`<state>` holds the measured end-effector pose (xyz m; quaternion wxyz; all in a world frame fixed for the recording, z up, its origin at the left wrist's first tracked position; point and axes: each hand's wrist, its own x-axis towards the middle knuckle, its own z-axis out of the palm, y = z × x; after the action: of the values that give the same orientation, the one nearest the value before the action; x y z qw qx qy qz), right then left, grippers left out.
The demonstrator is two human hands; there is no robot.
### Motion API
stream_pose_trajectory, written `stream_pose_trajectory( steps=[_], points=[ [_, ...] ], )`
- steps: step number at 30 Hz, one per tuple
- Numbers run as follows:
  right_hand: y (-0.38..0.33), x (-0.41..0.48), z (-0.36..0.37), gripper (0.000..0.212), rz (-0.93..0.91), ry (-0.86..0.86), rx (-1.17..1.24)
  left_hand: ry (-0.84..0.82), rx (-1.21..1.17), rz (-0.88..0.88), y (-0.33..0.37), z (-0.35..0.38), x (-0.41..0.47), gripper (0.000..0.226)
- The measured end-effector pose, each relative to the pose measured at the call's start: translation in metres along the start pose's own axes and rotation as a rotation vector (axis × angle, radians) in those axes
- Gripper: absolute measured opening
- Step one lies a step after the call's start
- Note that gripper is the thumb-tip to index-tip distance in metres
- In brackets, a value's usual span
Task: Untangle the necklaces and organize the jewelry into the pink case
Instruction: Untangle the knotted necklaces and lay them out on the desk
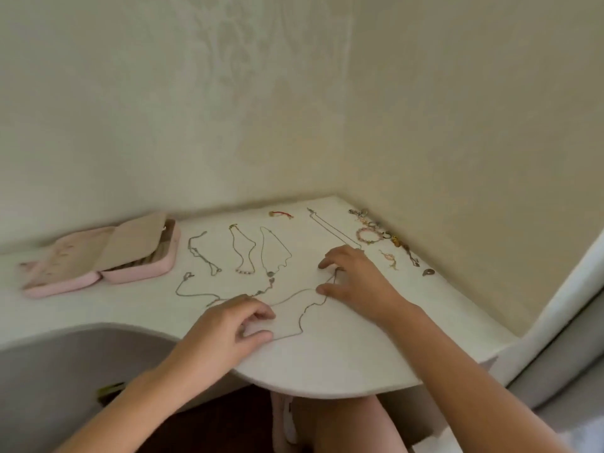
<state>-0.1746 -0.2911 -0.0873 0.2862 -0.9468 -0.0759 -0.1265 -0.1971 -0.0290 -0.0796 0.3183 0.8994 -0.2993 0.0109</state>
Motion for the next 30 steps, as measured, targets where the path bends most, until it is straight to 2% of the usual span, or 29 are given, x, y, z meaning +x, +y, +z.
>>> stream_pose_trajectory(
  steps=[2, 4, 6, 8, 14, 16, 18, 21, 27, 30],
  points=[
    [-0.004, -0.012, -0.001, 0.020, -0.144, 0.068, -0.006, -0.019, 0.023, 0.049, -0.006, 0.007, -0.024, 0.023],
    [-0.005, -0.026, 0.000, 0.028, -0.245, -0.034, -0.032, -0.073, 0.083, 0.057, -0.009, 0.016, -0.042, 0.042],
    [-0.002, -0.037, -0.003, 0.042, -0.237, -0.210, -0.092, -0.130, 0.180, 0.073, -0.007, 0.024, -0.054, 0.063],
    [0.004, -0.043, -0.012, 0.046, -0.172, -0.238, -0.157, -0.166, 0.239, 0.086, -0.004, 0.027, -0.059, 0.071],
    [-0.003, -0.061, -0.027, 0.035, 0.150, -0.051, -0.285, -0.311, 0.059, -0.016, 0.011, 0.006, -0.033, 0.021],
    [-0.009, -0.062, -0.026, 0.024, 0.265, -0.022, -0.451, -0.332, 0.095, -0.011, 0.014, 0.010, -0.011, 0.020],
    [-0.015, -0.061, -0.027, 0.016, 0.393, -0.072, -0.640, -0.306, 0.148, 0.009, 0.017, 0.019, 0.017, 0.024],
    [-0.018, -0.059, -0.033, 0.005, 0.553, -0.108, -0.706, -0.290, 0.216, 0.012, 0.016, 0.034, 0.064, 0.030],
    [-0.020, -0.049, -0.041, 0.008, 0.581, -0.146, -0.696, -0.259, 0.230, 0.052, 0.007, 0.034, 0.120, 0.019],
    [-0.028, -0.042, -0.038, 0.016, 0.473, -0.129, -0.700, -0.060, 0.187, 0.059, -0.001, 0.023, 0.105, 0.027]
  ],
)
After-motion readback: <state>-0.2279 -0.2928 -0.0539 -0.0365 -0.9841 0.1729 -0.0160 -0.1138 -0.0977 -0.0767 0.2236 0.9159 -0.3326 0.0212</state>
